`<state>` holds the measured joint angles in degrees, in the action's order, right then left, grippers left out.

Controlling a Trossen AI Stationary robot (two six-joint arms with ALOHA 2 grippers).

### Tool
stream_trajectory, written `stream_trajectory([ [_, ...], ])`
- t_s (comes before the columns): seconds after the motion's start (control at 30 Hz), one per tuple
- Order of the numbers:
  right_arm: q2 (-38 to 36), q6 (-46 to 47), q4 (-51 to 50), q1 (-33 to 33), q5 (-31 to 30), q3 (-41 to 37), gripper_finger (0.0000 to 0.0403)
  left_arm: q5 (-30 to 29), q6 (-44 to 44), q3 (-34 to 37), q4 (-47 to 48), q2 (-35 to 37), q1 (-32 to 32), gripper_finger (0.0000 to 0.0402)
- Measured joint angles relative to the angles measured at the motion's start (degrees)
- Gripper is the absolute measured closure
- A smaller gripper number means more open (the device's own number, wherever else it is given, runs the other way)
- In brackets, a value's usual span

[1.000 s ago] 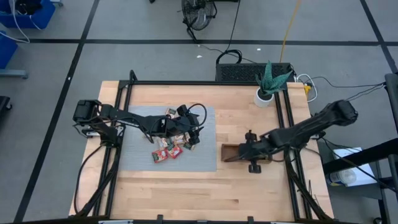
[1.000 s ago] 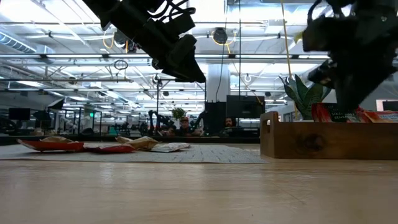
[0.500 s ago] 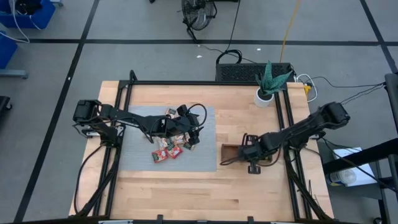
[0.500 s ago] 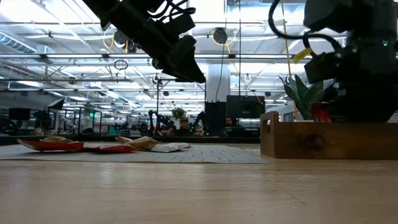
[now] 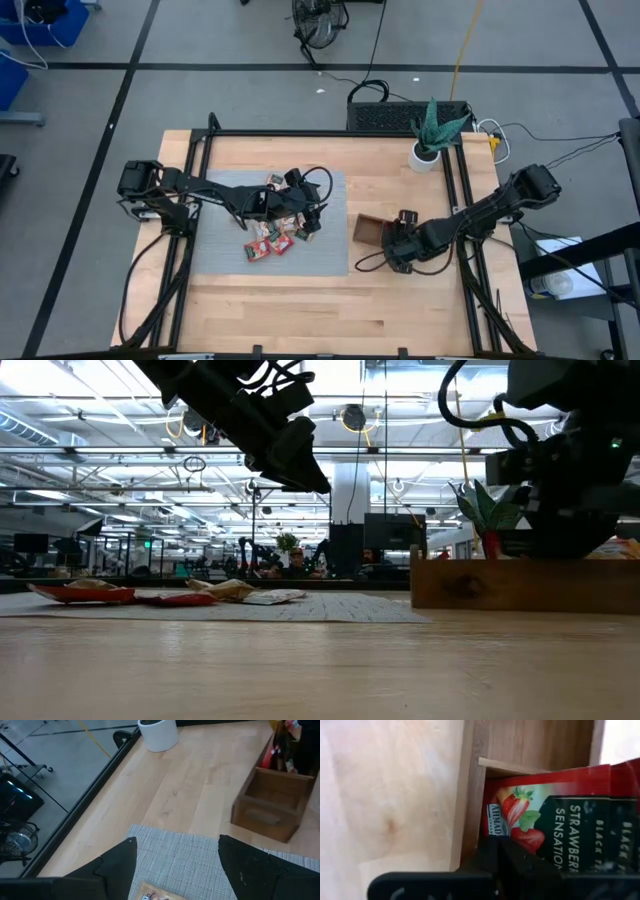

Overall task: Pick & Place Tea
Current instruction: Put the red tea bag into the middle section of the wooden organizer, then adjust the wooden organizer on the table

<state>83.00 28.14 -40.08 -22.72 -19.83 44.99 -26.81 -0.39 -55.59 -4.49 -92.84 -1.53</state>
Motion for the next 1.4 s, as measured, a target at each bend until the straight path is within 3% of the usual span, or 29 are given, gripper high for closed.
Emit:
stream_trajectory([
  [0.23,0.06,1.49,-2.13,-1.88,-8.43,0.0,0.0403,0.0,-0.25,0.0,0.0,-0.02,0.01,0.0128],
  [0.37,0.06,1.44,-1.73,-2.55,-10.35,0.0,0.0403,0.0,-0.3,0.0,-0.01,-0.02,0.01,0.0128],
  [0.6,0.02,1.29,-0.91,-2.55,-9.63,-0.02,0.0403,0.0,-0.31,0.0,-0.02,-0.02,0.01,0.0128],
  [0.8,-0.11,-3.82,-0.21,-2.49,1.86,0.0,0.0403,0.0,-0.3,0.0,-0.02,-0.02,0.01,0.0128],
  [0.93,-0.12,-4.81,-0.1,-2.53,4.97,0.02,0.0403,0.0,-0.32,0.01,-0.02,-0.02,0.01,0.0128],
  [1.17,-0.84,-8.24,0.46,-3.58,3.76,0.01,0.0403,0.0,-0.34,0.0,-0.02,-0.02,-0.01,0.0128],
  [1.4,-6.16,-10.28,5.47,-4.74,0.32,0.37,0.0403,0.0,-0.34,0.0,-0.04,-0.02,0.01,0.0128],
])
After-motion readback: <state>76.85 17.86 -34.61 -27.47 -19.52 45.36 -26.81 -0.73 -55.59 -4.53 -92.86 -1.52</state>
